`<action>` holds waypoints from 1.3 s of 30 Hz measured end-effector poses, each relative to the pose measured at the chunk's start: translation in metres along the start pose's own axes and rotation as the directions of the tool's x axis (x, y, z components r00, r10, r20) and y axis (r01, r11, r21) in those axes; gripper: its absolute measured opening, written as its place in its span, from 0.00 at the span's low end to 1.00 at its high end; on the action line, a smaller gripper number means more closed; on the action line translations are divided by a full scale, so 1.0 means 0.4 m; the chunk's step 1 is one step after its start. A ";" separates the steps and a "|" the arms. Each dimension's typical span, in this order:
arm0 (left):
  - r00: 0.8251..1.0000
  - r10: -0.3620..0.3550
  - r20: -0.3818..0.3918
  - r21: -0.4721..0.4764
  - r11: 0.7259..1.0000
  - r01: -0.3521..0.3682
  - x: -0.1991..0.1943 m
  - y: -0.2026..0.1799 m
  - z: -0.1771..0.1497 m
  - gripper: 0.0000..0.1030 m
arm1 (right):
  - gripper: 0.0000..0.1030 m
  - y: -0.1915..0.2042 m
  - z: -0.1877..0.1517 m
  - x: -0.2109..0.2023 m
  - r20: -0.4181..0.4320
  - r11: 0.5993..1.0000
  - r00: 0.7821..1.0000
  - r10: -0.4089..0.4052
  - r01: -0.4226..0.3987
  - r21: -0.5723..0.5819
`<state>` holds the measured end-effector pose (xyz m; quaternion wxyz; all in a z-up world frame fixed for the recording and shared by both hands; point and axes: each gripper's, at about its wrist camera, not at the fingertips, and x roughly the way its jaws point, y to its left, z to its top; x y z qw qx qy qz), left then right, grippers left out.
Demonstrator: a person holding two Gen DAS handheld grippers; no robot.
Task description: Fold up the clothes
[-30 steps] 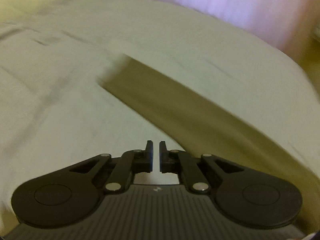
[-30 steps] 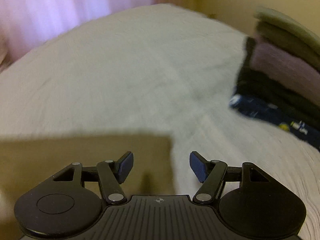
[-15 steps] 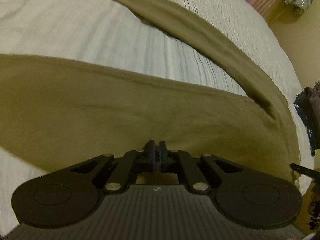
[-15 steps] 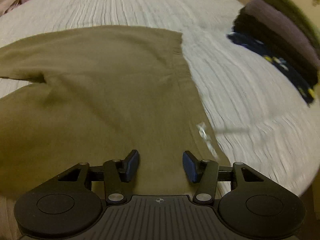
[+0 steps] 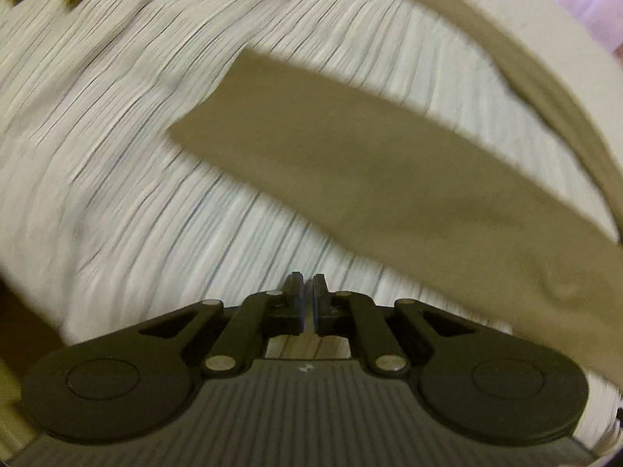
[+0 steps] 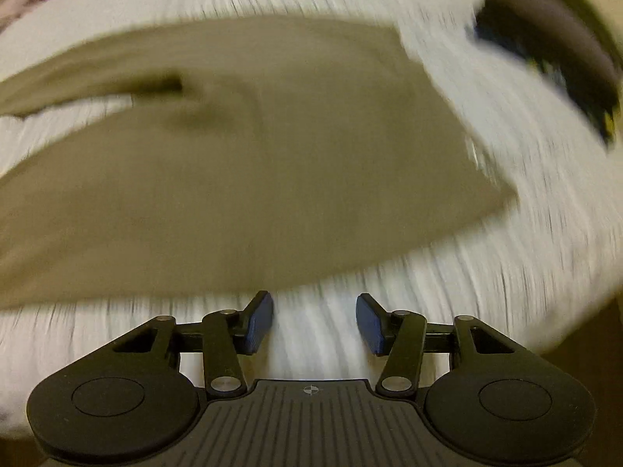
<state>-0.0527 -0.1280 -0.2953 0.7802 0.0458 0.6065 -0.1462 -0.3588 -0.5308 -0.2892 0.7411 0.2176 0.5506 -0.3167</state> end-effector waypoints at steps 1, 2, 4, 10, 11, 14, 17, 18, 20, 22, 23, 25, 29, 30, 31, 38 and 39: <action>1.000 0.010 -0.023 -0.016 1.000 -0.011 -0.009 0.013 -0.004 0.05 | 0.51 -0.001 -0.006 -0.022 -0.017 1.000 1.000 0.010 -0.010 0.018; 0.999 0.020 -0.046 -0.032 0.999 -0.021 -0.018 0.027 -0.007 0.05 | 0.51 -0.002 -0.012 -0.044 -0.034 0.999 0.999 0.020 -0.019 0.036; 0.996 0.026 -0.080 -0.041 0.999 -0.030 -0.049 0.030 -0.015 0.07 | 0.51 -0.005 -0.024 -0.088 -0.067 0.997 0.997 0.041 -0.036 0.073; 0.998 -0.050 -0.047 0.004 0.999 0.050 -0.204 -0.066 -0.020 0.15 | 0.51 0.058 0.021 -0.224 -0.014 0.989 0.989 0.144 -0.144 0.029; 0.998 -0.063 -0.027 0.014 0.998 0.064 -0.232 -0.087 -0.016 0.16 | 0.51 0.069 0.029 -0.247 -0.005 0.987 0.987 0.162 -0.162 0.020; 0.994 -0.106 0.040 0.047 0.994 0.104 -0.318 -0.144 -0.005 0.21 | 0.51 0.094 0.054 -0.322 0.038 0.972 0.971 0.235 -0.235 -0.011; 0.984 -0.133 0.115 0.093 0.988 0.123 -0.400 -0.213 -0.015 0.26 | 0.51 0.063 0.037 -0.383 0.071 0.964 0.962 0.265 -0.263 -0.040; 0.981 -0.140 0.138 0.110 0.986 0.125 -0.424 -0.236 -0.022 0.27 | 0.51 0.050 0.029 -0.402 0.081 0.962 0.959 0.273 -0.270 -0.050; 0.976 -0.144 0.163 0.138 0.983 0.122 -0.467 -0.282 -0.055 0.29 | 0.51 0.024 0.014 -0.442 0.101 0.957 0.952 0.289 -0.283 -0.069; 0.972 -0.162 0.171 0.161 0.978 0.135 -0.501 -0.328 -0.104 0.31 | 0.51 -0.002 -0.002 -0.481 0.120 0.951 0.945 0.305 -0.295 -0.088; 0.970 -0.171 0.171 0.170 0.975 0.142 -0.513 -0.347 -0.131 0.32 | 0.51 -0.015 -0.009 -0.500 0.130 0.948 0.941 0.313 -0.301 -0.098; 0.968 -0.190 0.164 0.188 0.969 0.158 -0.534 -0.391 -0.192 0.33 | 0.51 -0.041 -0.025 -0.540 0.149 0.942 0.933 0.329 -0.313 -0.118; 0.963 -0.236 0.127 0.193 0.959 0.209 -0.569 -0.461 -0.318 0.36 | 0.79 -0.157 -0.079 -0.592 0.189 0.956 0.938 0.290 -0.275 -0.105; 0.961 -0.248 0.120 0.194 0.956 0.222 -0.576 -0.472 -0.346 0.36 | 0.80 -0.183 -0.092 -0.599 0.195 0.958 0.938 0.285 -0.269 -0.101; 0.961 -0.249 0.123 0.192 0.956 0.224 -0.584 -0.479 -0.373 0.36 | 0.80 -0.206 -0.104 -0.603 0.199 0.959 0.939 0.282 -0.267 -0.099; 0.969 -0.187 0.162 0.127 0.978 0.168 -0.640 -0.456 -0.509 0.39 | 0.80 -0.292 -0.184 -0.623 0.168 0.949 0.939 0.300 -0.275 -0.154; 0.970 -0.178 0.168 0.118 0.980 0.159 -0.648 -0.448 -0.525 0.40 | 0.80 -0.296 -0.196 -0.627 0.162 0.944 0.938 0.307 -0.279 -0.174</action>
